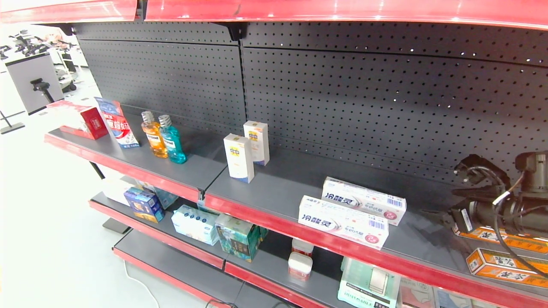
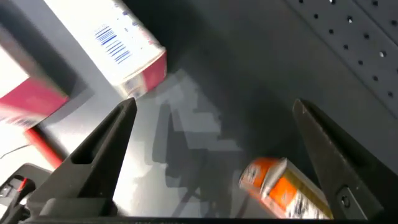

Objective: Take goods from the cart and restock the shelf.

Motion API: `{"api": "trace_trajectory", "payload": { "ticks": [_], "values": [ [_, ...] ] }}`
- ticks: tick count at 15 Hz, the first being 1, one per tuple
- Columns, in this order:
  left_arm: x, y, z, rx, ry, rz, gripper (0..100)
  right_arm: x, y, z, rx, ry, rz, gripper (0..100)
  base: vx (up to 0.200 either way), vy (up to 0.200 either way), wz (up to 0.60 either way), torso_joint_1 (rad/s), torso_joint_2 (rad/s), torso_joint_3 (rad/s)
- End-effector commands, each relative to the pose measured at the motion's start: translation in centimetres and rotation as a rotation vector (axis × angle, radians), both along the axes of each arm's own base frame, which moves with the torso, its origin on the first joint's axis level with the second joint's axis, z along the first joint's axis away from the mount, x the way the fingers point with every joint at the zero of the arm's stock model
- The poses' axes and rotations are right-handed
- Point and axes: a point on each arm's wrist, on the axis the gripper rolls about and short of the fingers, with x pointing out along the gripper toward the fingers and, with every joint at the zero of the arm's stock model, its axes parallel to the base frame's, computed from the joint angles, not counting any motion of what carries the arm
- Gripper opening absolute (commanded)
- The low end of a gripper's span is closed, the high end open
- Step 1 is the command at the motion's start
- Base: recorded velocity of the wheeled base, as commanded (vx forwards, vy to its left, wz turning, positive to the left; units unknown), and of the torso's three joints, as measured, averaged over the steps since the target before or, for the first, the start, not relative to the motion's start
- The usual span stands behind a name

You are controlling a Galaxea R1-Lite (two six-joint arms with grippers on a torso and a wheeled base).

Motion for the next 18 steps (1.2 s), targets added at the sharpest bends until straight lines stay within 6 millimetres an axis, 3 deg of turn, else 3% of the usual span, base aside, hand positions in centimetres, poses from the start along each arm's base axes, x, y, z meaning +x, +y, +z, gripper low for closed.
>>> {"api": "trace_trajectory", "payload": {
  "ticks": [1,4,11,14,18],
  "values": [
    [0.0,0.0,0.0,0.001,0.001,0.000,100,-3.0,0.6,1.5,0.006,-0.054,-0.005,100,0.000,0.000,0.00,0.000,0.00,0.000],
    [0.0,0.0,0.0,0.000,0.001,0.000,100,-6.8,1.2,2.7,0.037,-0.122,-0.031,100,0.000,0.000,0.00,0.000,0.00,0.000],
    [0.0,0.0,0.0,0.000,0.001,0.000,100,-17.8,3.0,3.8,0.070,-0.335,-0.112,100,0.000,0.000,0.00,0.000,0.00,0.000],
    [0.0,0.0,0.0,0.000,0.001,0.000,100,-20.1,3.5,4.3,0.172,-0.407,-0.077,100,0.000,0.000,0.00,0.000,0.00,0.000],
    [0.0,0.0,0.0,0.000,0.001,0.000,100,-21.9,3.8,4.0,0.170,-0.484,-0.057,100,0.000,0.000,0.00,0.000,0.00,0.000]
  ]
}}
